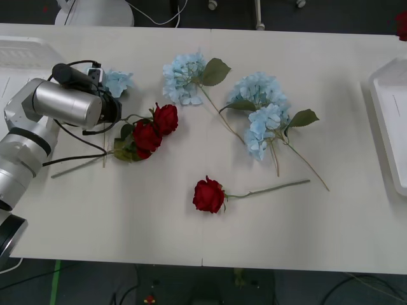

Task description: Put the red flowers into the right box and the blue flowers into the left box

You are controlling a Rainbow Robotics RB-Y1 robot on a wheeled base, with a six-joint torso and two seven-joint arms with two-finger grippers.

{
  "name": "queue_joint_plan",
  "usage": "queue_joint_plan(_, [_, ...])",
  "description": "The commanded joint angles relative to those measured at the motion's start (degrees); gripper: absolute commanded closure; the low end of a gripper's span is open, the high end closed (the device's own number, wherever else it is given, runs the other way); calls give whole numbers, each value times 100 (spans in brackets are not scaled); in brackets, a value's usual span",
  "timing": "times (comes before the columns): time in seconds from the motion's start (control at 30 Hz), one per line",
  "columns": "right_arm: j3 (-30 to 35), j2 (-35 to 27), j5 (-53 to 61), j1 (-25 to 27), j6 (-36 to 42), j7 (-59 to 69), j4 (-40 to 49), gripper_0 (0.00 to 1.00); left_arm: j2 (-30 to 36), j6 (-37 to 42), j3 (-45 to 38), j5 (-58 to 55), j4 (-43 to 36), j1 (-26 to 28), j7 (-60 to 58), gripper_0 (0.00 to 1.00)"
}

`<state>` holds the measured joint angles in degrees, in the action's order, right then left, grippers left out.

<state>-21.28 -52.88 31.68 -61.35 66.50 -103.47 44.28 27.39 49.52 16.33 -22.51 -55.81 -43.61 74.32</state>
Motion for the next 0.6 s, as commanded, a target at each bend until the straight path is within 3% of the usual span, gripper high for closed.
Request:
queue_joint_plan(0.03, [-579, -187, -689, -307, -462, 63, -411, 100, 337, 1033, -807, -87, -1257, 107, 381, 100])
queue_joint_plan(0.33, [-667, 199, -1094, -140, -2053, 195, -2028, 100, 1085, 2782, -2328, -632, -2839, 107, 407, 100])
queue_joint_plan(0.47, [-570, 270, -1146, 9, -2475, 292, -2213, 100, 1542, 3336, -2741, -694, -2971, 125, 487, 100])
queue_joint_plan(0.6, [-368, 322, -1155, 220, -2721, 406, -2213, 100, 2007, 3617, -3101, -667, -2971, 494, 944, 100])
